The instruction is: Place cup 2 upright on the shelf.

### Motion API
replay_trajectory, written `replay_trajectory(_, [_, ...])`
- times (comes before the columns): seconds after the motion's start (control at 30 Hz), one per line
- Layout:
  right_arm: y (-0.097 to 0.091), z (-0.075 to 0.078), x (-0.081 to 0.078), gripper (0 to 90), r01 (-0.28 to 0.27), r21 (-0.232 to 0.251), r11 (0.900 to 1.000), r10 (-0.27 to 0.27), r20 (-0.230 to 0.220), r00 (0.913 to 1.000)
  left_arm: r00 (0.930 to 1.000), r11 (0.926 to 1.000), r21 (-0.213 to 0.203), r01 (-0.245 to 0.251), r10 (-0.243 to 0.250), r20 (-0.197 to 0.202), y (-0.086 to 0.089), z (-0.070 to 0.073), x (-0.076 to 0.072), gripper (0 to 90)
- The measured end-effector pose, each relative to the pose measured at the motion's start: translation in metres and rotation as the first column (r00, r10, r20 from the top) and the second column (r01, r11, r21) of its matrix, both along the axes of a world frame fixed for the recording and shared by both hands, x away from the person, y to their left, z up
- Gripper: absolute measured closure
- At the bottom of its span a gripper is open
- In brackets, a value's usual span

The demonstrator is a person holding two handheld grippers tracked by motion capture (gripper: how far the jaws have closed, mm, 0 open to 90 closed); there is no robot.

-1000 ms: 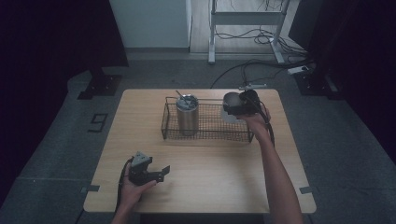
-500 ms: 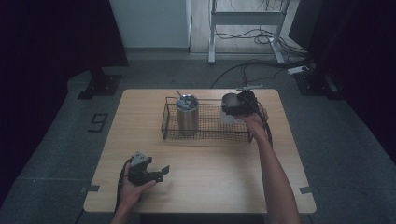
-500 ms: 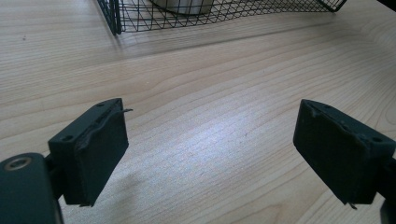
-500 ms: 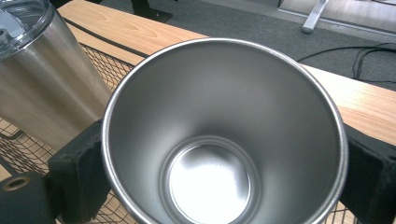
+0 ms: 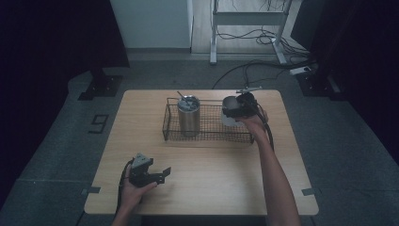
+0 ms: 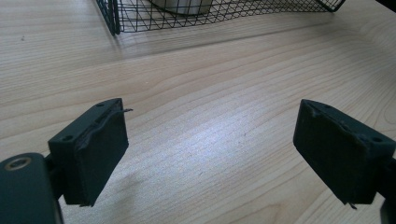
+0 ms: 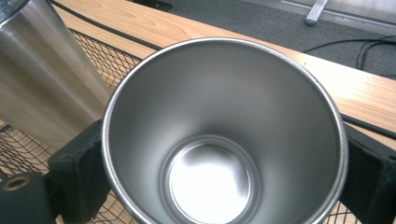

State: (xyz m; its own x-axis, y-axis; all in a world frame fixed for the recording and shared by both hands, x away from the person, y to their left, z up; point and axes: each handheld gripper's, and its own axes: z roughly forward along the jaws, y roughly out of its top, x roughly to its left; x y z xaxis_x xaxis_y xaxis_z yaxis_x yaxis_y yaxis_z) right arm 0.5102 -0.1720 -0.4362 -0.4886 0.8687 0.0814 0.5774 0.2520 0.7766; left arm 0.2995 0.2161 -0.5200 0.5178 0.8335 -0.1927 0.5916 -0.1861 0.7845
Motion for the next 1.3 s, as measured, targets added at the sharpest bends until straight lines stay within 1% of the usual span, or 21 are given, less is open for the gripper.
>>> replay_trajectory(0.1, [0.001, -0.003, 0.001, 6.7, 0.000, 0.001, 1.0000, 0.001, -0.007, 1.0000, 1.0000, 1.0000, -0.001, 0.000, 0.000, 0.001, 0.000, 0.000, 0.000, 10.2])
replay_trajectory(0.23, [0.002, -0.007, 0.003, 6.7, 0.000, -0.020, 0.9998, 0.000, -0.015, 0.9999, 1.0000, 1.0000, -0.001, 0.000, 0.000, 0.002, 0.000, 0.000, 0.000, 10.2])
replay_trajectory(0.3, [0.003, -0.010, 0.004, 6.7, -0.005, -0.030, 0.9996, 0.004, -0.032, 0.9995, 1.0000, 1.0000, 0.001, 0.001, -0.001, 0.000, 0.000, 0.000, 0.000, 10.2])
replay_trajectory(0.53, [0.004, -0.017, 0.007, 6.7, -0.003, -0.036, 0.9993, 0.001, -0.047, 0.9989, 1.0000, 1.0000, -0.001, -0.001, 0.001, 0.001, 0.001, 0.000, 0.000, 10.2])
replay_trajectory(0.73, [0.006, -0.022, 0.009, 6.7, -0.006, -0.063, 0.9980, 0.002, -0.055, 0.9985, 1.0000, 1.0000, 0.000, 0.000, 0.000, 0.001, 0.000, 0.000, 0.000, 10.2])
replay_trajectory(0.77, [0.006, -0.024, 0.009, 6.6, -0.007, -0.066, 0.9978, 0.003, -0.053, 0.9986, 1.0000, 1.0000, 0.000, 0.000, 0.000, 0.001, 0.000, 0.000, -0.001, 10.2])
replay_trajectory(0.9, [0.004, -0.031, 0.010, 6.6, -0.002, -0.069, 0.9976, -0.003, -0.072, 0.9974, 1.0000, 1.0000, 0.001, 0.001, -0.001, 0.000, 0.000, 0.000, -0.001, 10.2])
replay_trajectory(1.03, [0.002, -0.038, 0.011, 6.6, -0.001, -0.093, 0.9957, -0.007, -0.086, 0.9963, 1.0000, 1.0000, 0.003, 0.000, 0.000, 0.000, 0.000, -0.001, 0.000, 10.2])
replay_trajectory(1.1, [0.002, -0.040, 0.011, 6.6, 0.005, -0.096, 0.9954, -0.013, -0.087, 0.9961, 1.0000, 1.0000, 0.003, 0.001, -0.001, -0.001, -0.001, -0.001, 0.000, 10.2])
replay_trajectory(1.17, [0.000, -0.040, 0.011, 6.6, 0.009, -0.084, 0.9964, -0.016, -0.087, 0.9961, 1.0000, 1.0000, 0.003, 0.002, -0.002, -0.001, -0.001, -0.001, 0.000, 10.3])
replay_trajectory(1.3, [0.000, -0.041, 0.011, 6.6, 0.009, -0.092, 0.9958, -0.017, -0.081, 0.9966, 1.0000, 1.0000, 0.003, 0.005, -0.005, -0.001, -0.001, -0.001, -0.001, 10.2])
